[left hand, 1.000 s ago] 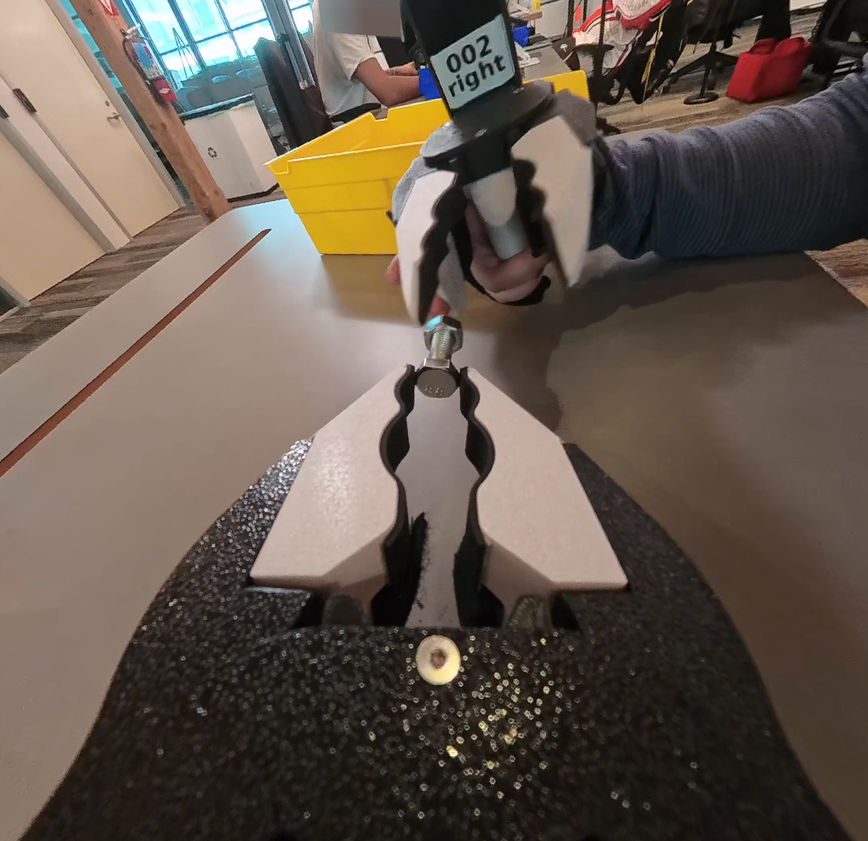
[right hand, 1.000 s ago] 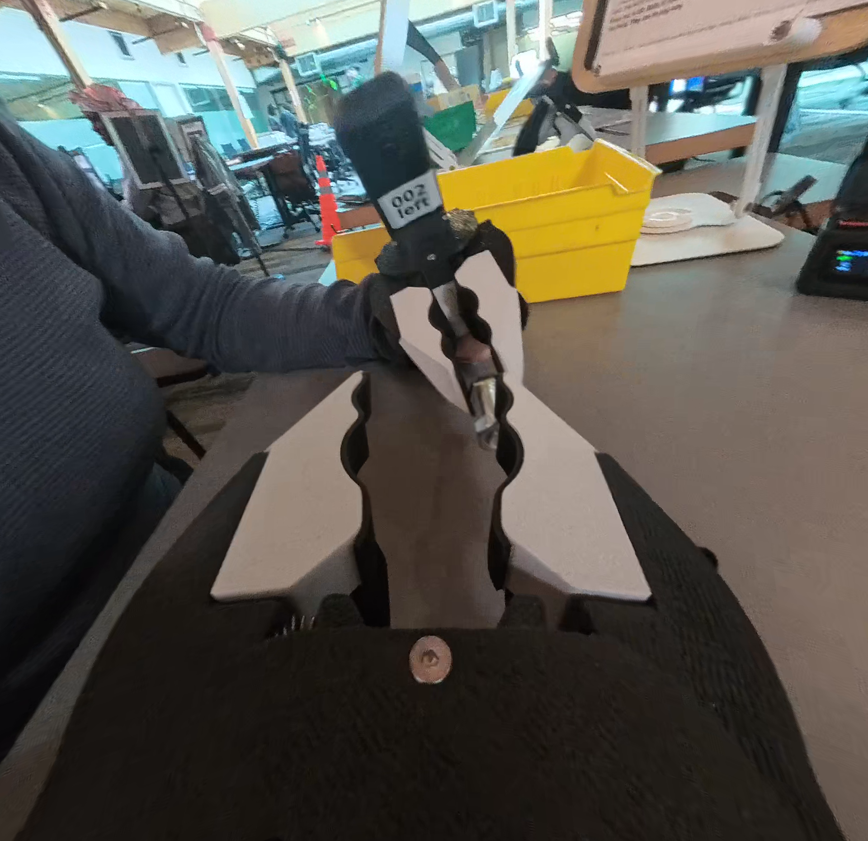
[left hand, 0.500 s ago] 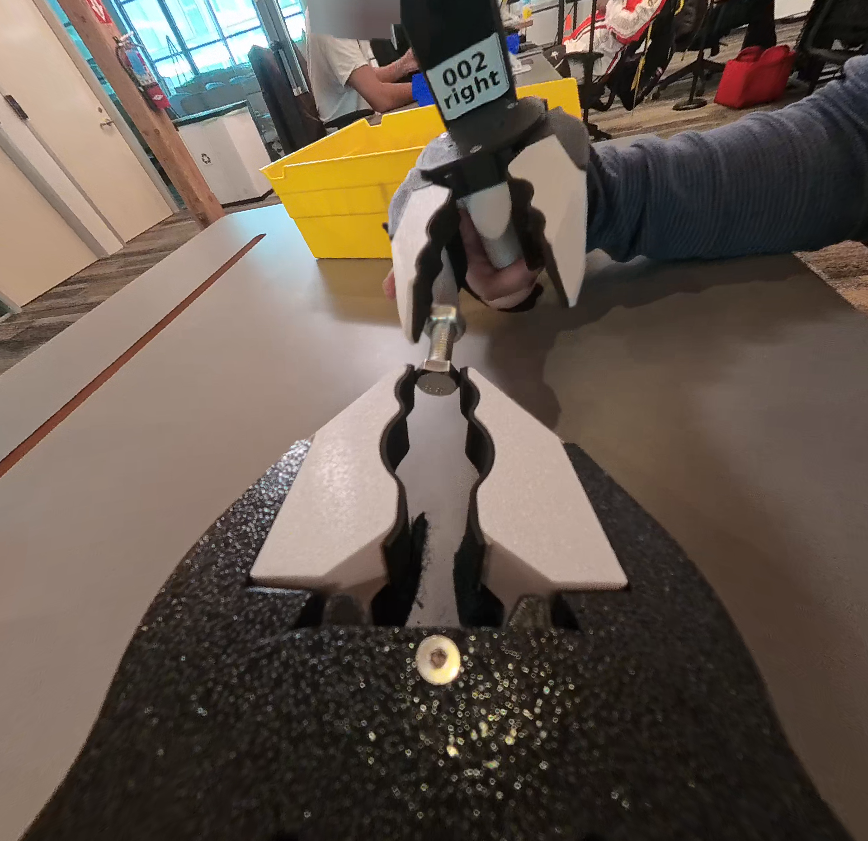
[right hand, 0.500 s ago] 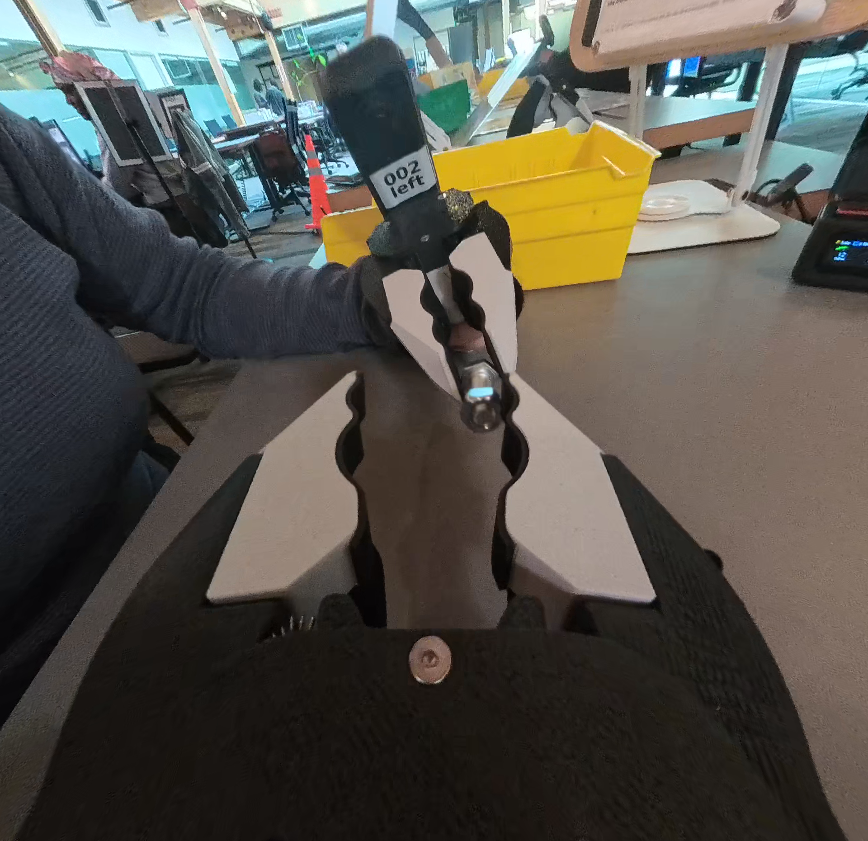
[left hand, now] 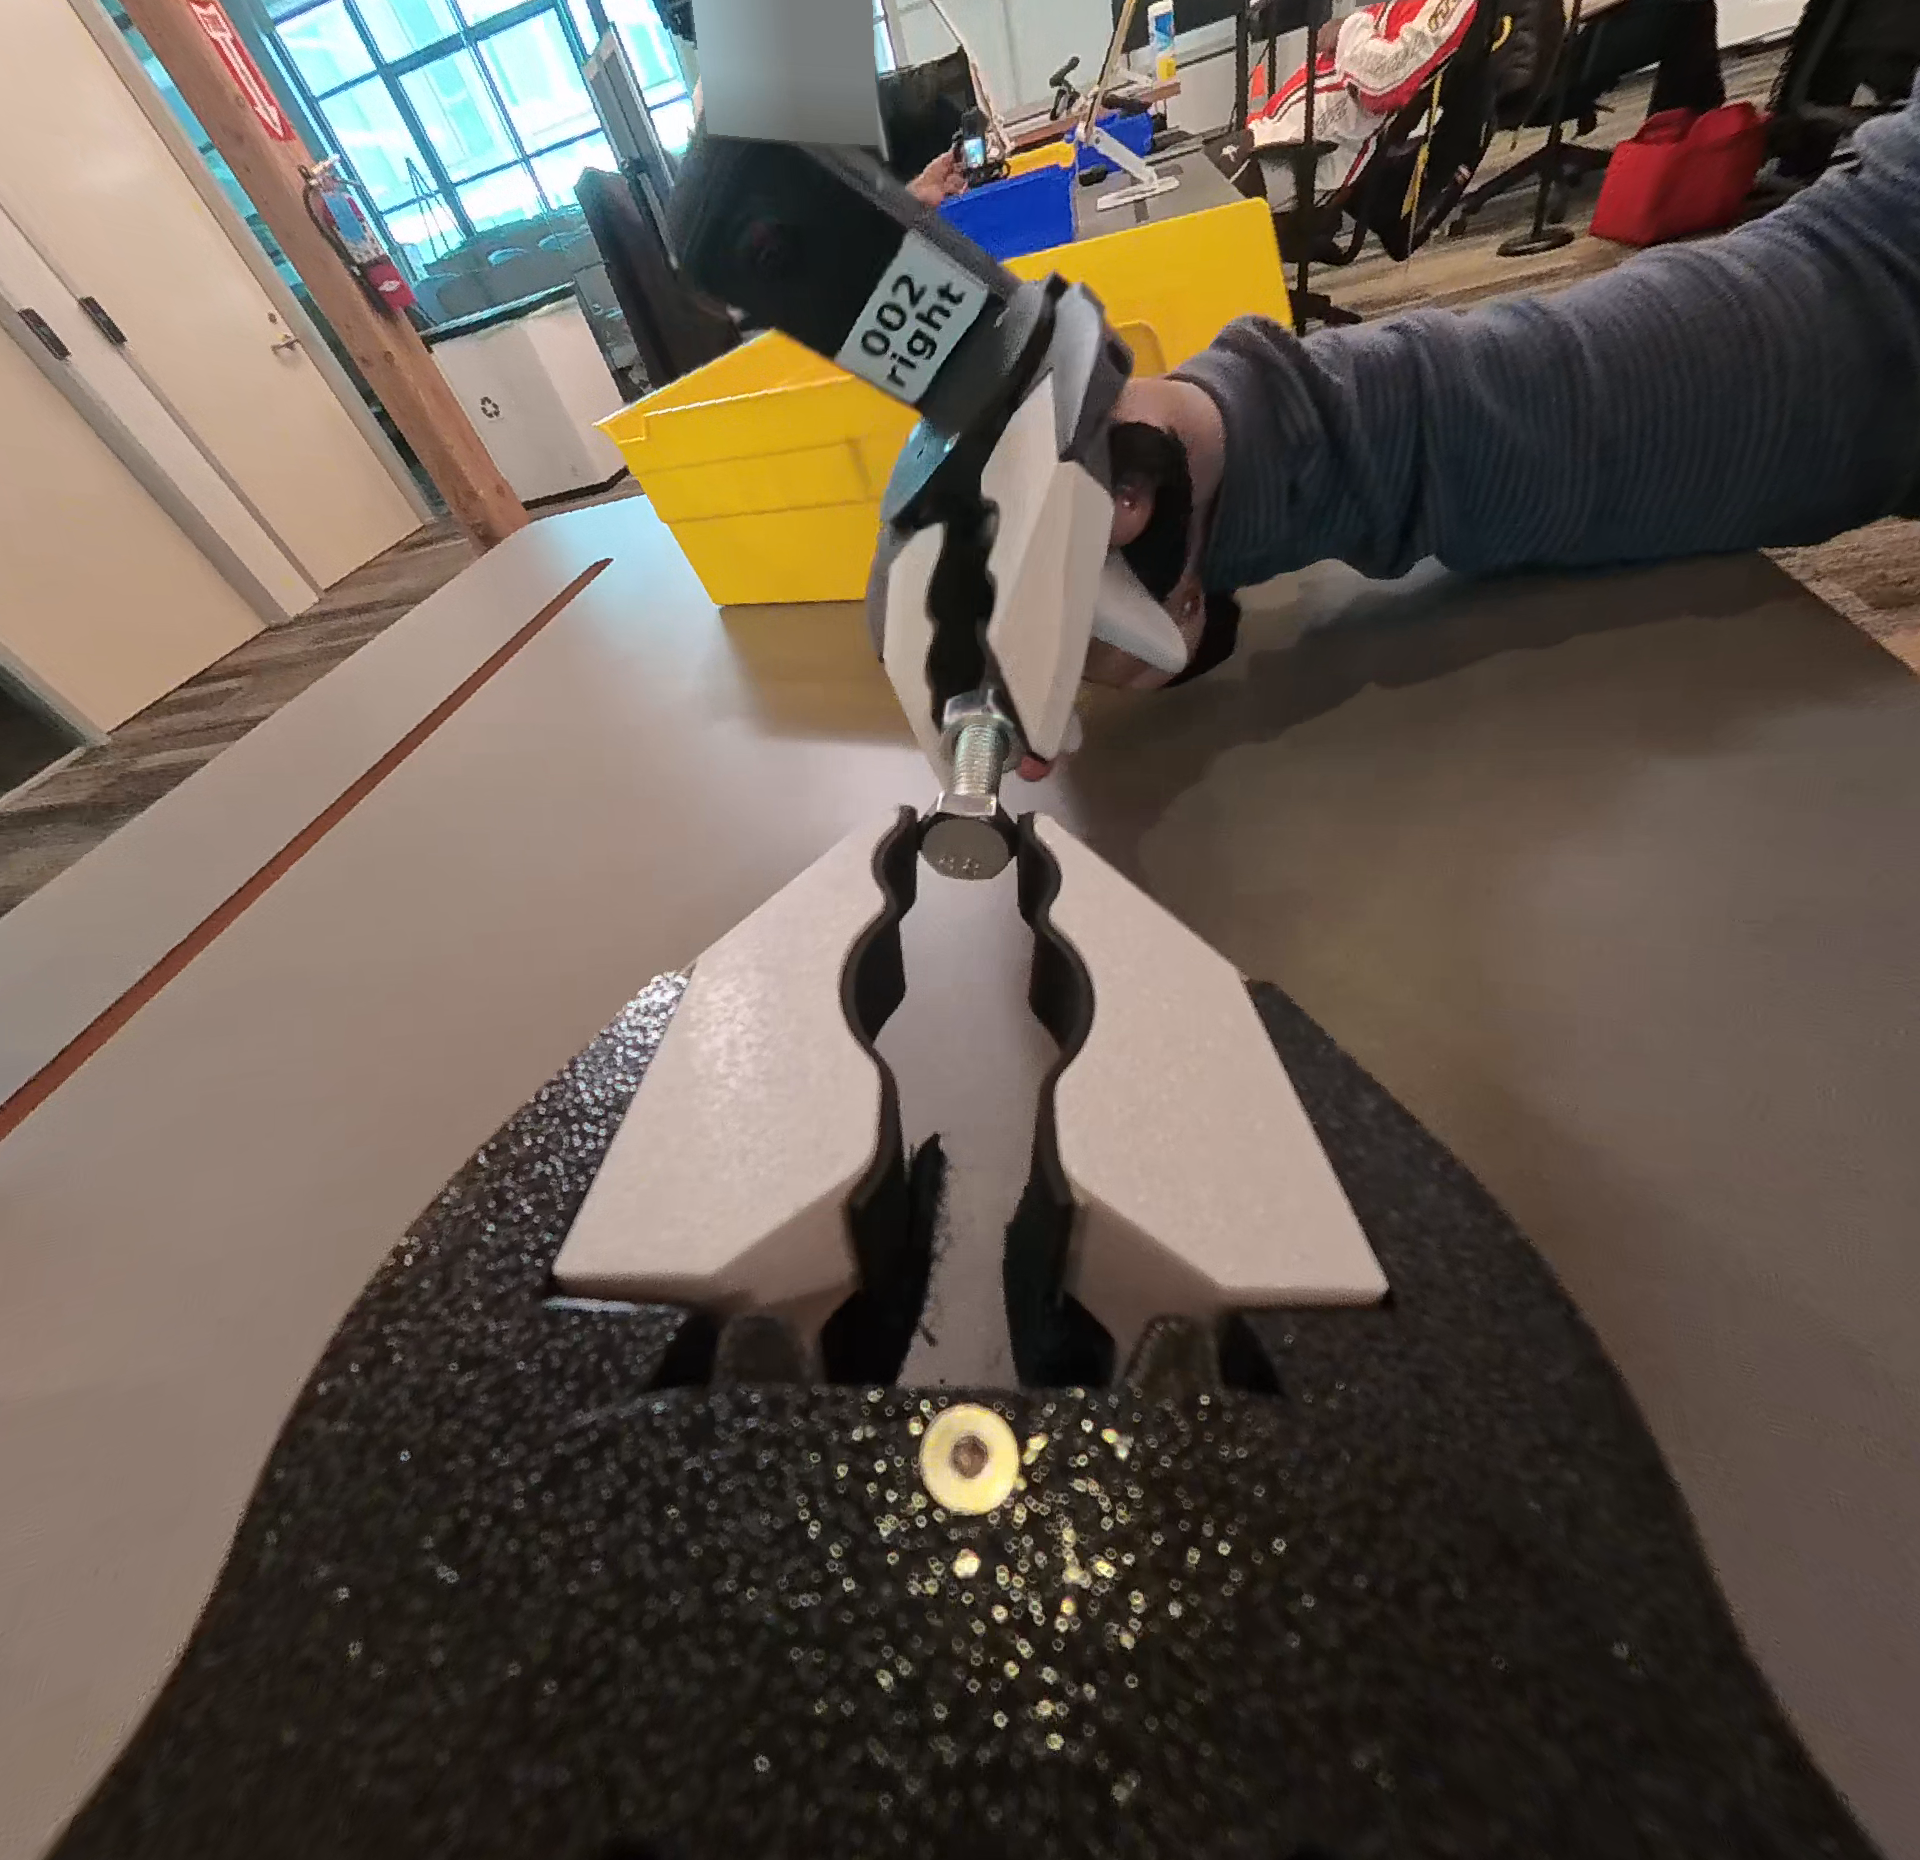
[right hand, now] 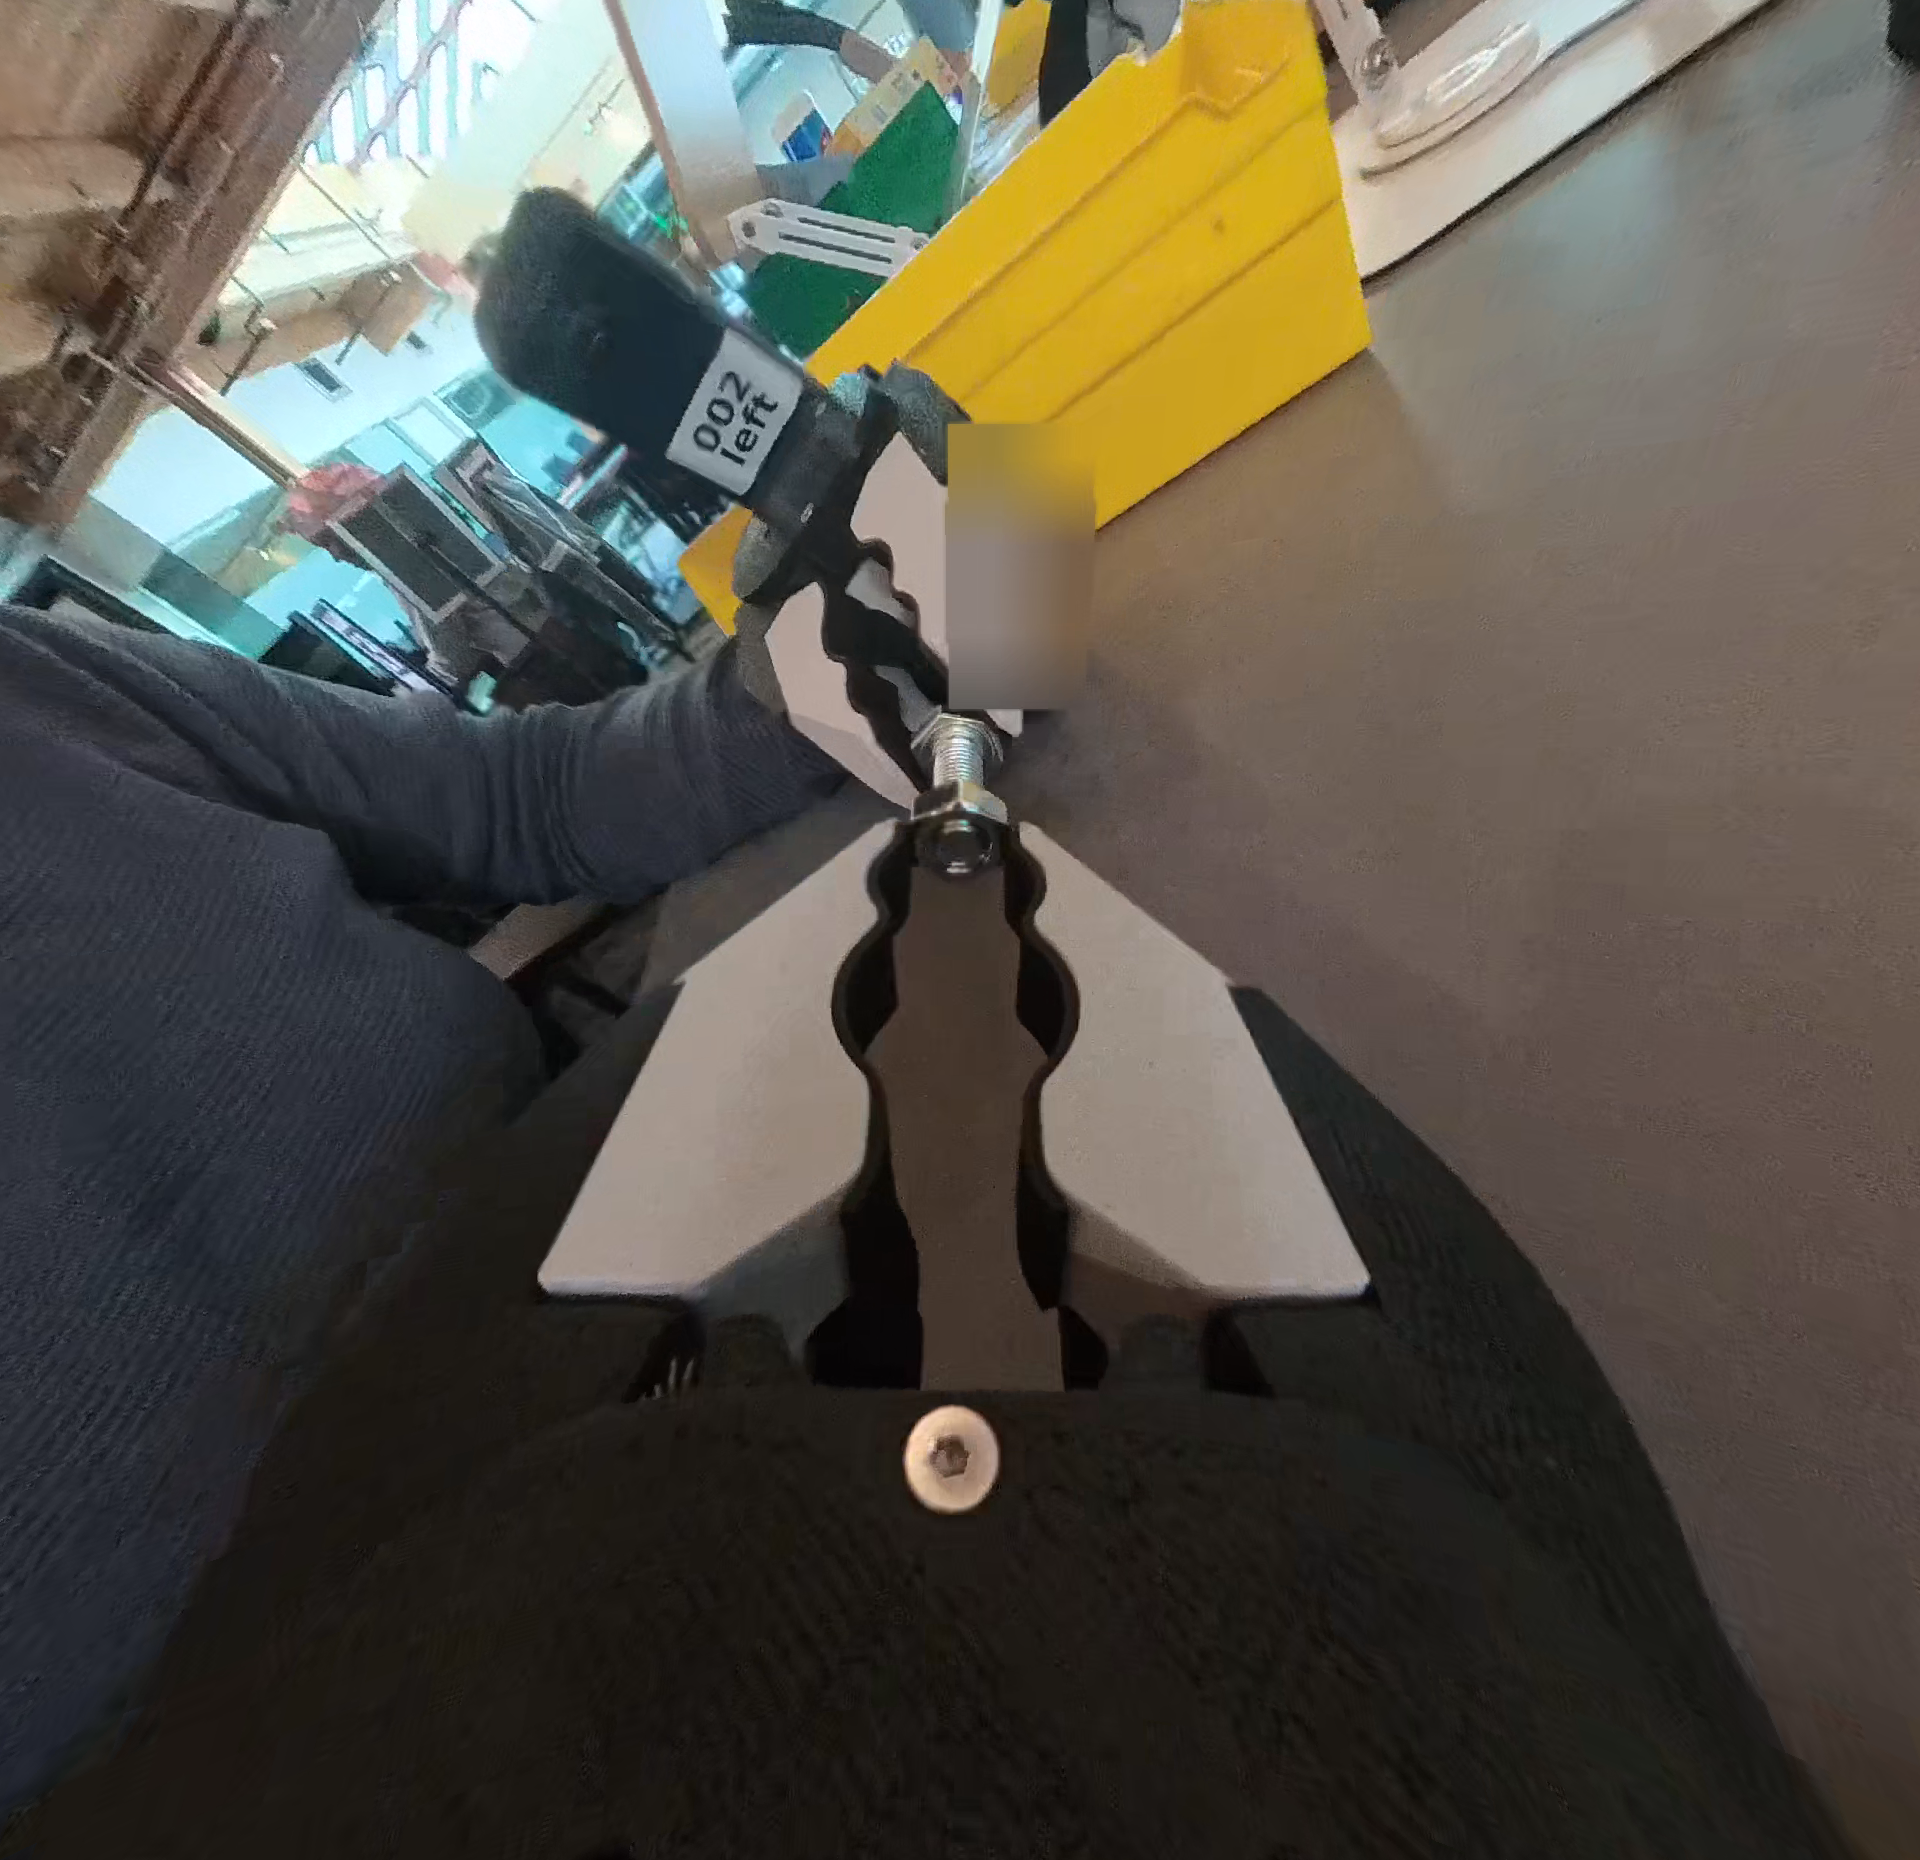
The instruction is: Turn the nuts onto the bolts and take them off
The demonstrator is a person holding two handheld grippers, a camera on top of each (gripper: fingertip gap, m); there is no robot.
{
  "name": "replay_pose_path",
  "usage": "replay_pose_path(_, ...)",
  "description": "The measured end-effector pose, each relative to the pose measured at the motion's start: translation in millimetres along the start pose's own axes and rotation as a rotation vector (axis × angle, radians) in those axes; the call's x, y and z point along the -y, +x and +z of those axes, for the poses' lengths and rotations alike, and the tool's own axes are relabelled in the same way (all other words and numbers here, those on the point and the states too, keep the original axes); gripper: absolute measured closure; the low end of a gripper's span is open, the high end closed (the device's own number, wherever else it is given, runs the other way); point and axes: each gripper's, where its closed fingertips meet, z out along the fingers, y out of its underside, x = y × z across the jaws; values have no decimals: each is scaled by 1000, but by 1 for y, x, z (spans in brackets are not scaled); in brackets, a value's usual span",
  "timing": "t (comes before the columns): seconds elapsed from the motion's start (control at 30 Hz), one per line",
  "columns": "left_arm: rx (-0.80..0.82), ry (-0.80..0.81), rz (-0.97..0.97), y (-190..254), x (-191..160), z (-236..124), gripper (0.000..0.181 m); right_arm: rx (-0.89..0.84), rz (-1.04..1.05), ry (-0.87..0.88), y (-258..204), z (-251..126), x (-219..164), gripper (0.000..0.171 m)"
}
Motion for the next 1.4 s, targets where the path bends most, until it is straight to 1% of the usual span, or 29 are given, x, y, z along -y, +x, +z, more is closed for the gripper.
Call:
replay_pose_path(0.03, -2, -2, -19, -1, 0, 0, 164, -27, -81, 4, 1, 0, 1, 155)
replay_pose_path(0.1, -14, -7, -57, -1, -1, 0, 164, -109, -311, 2, 2, 1, 4, 155)
replay_pose_path(0.2, -58, 16, -143, 0, 3, -3, 164, -281, -810, -12, 0, 4, 7, 155)
replay_pose_path(0.3, -54, 4, -260, -8, 0, -4, 164, -600, -1353, -145, 15, 4, 11, 154)
replay_pose_path(0.37, -72, -15, -364, -10, -4, -5, 165, -771, -1696, -235, 19, 6, 14, 155)
replay_pose_path(0.4, -84, -14, -416, -11, -4, -6, 165, -834, -1825, -270, 20, 7, 16, 155)
replay_pose_path(0.47, -104, 7, -523, -13, -3, -7, 165, -919, -1966, -310, 19, 7, 20, 155)
replay_pose_path(0.53, -159, 53, -666, -13, 0, -8, 164, -956, -2048, -313, 16, 7, 23, 155)
replay_pose_path(0.57, -181, 82, -720, -14, 2, -9, 165, -969, -2058, -308, 14, 7, 24, 155)
replay_pose_path(0.63, -202, 107, -765, -15, 4, -10, 165, -976, -2054, -302, 12, 7, 24, 155)
replay_pose_path(0.7, -200, 101, -744, -13, 5, -10, 165, -939, -1975, -270, 9, 7, 21, 155)
replay_pose_path(0.73, -211, 108, -719, -10, 7, -10, 165, -896, -1872, -235, 8, 7, 19, 145)
replay_pose_path(0.77, -209, 129, -682, -9, 11, -11, 165, -828, -1731, -195, 8, 8, 16, 119)
replay_pose_path(0.8, -197, 150, -638, -9, 15, -11, 165, -744, -1561, -148, 5, 9, 15, 107)
replay_pose_path(0.83, -181, 167, -589, -9, 18, -12, 165, -654, -1366, -100, 2, 9, 15, 104)
replay_pose_path(0.87, -161, 187, -523, -9, 22, -13, 165, -562, -1164, -61, -1, 9, 15, 105)
replay_pose_path(0.93, -92, 218, -332, -9, 28, -16, 165, -424, -760, 6, 1, 5, 18, 115)
replay_pose_path(0.97, -45, 211, -230, -9, 28, -16, 165, -340, -545, 30, 2, 3, 18, 115)
replay_pose_path(1.0, 0, 181, -139, -9, 25, -15, 165, -265, -318, 69, 3, 1, 22, 115)
replay_pose_path(1.03, 36, 140, -60, -9, 21, -13, 165, -121, -120, 88, -7, 2, 21, 112)
replay_pose_path(1.07, 58, 101, 6, -8, 16, -10, 165, 6, 40, 109, -16, 0, 22, 112)
replay_pose_path(1.1, 70, 74, 56, -6, 14, -8, 165, 52, 163, 134, -15, -3, 25, 115)
replay_pose_path(1.17, 83, 48, 116, -3, 12, -4, 165, 124, 285, 174, -13, -7, 27, 124)
replay_pose_path(1.2, 83, 38, 130, -2, 10, -3, 165, 150, 342, 179, -13, -8, 28, 124)
replay_pose_path(1.23, 85, 29, 135, -2, 9, -2, 165, 173, 362, 184, -15, -9, 27, 125)
replay_pose_path(1.4, 99, 31, 150, -3, 10, -3, 165, 154, 393, 114, -14, -2, 16, 126)
